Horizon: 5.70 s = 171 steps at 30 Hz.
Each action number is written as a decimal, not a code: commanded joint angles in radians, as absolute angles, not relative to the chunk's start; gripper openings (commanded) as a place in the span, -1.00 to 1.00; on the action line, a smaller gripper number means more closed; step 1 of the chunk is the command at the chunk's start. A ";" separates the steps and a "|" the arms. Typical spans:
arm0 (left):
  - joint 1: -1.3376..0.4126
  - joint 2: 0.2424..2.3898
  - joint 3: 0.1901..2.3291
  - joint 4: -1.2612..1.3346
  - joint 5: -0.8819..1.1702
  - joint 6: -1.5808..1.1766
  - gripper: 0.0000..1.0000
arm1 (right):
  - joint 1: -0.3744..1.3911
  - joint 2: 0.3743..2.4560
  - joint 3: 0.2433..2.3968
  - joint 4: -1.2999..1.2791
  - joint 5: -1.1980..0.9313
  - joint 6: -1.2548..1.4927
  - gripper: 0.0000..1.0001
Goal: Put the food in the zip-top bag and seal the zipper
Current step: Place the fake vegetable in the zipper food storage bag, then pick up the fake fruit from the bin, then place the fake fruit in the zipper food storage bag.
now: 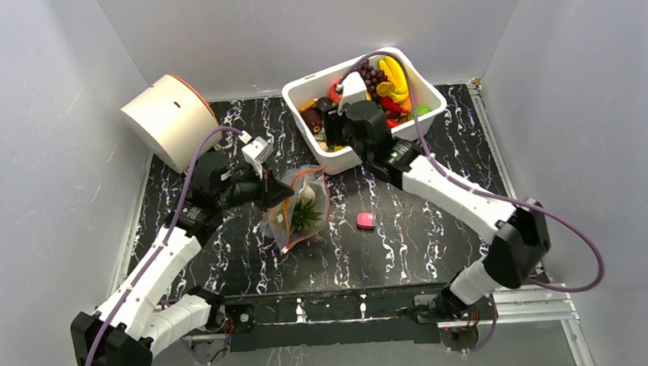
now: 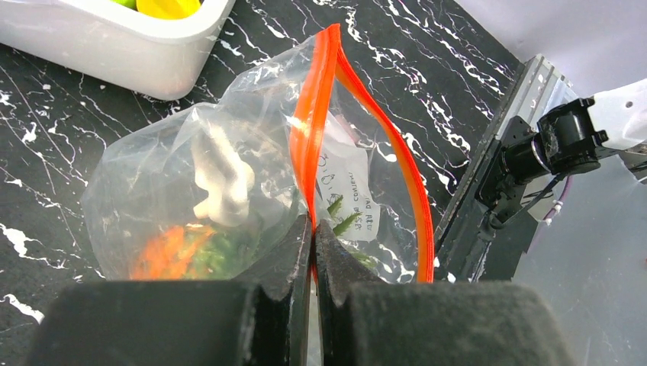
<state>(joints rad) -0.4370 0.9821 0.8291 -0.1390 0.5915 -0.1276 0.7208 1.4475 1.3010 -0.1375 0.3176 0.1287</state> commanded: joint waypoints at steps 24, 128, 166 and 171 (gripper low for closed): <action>-0.440 0.918 0.791 -0.131 0.648 -0.111 -1.00 | 0.398 2.129 1.901 -0.147 0.672 -0.455 0.55; -0.440 1.171 1.070 -0.272 0.349 -0.299 -1.00 | 0.500 0.933 1.153 -0.372 -0.491 0.479 -0.70; -0.440 1.104 0.987 -0.124 0.496 -0.393 -1.00 | 0.500 1.069 0.948 -0.325 -0.669 0.803 -0.73; -0.440 1.105 0.972 -0.095 0.542 -0.415 -1.00 | 0.500 1.086 0.947 -0.279 -0.634 0.844 -0.72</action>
<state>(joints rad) -0.4370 1.1351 0.9844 -0.1543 0.4686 -0.3904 0.4984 1.0817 0.9451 -0.3973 -0.6659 0.7929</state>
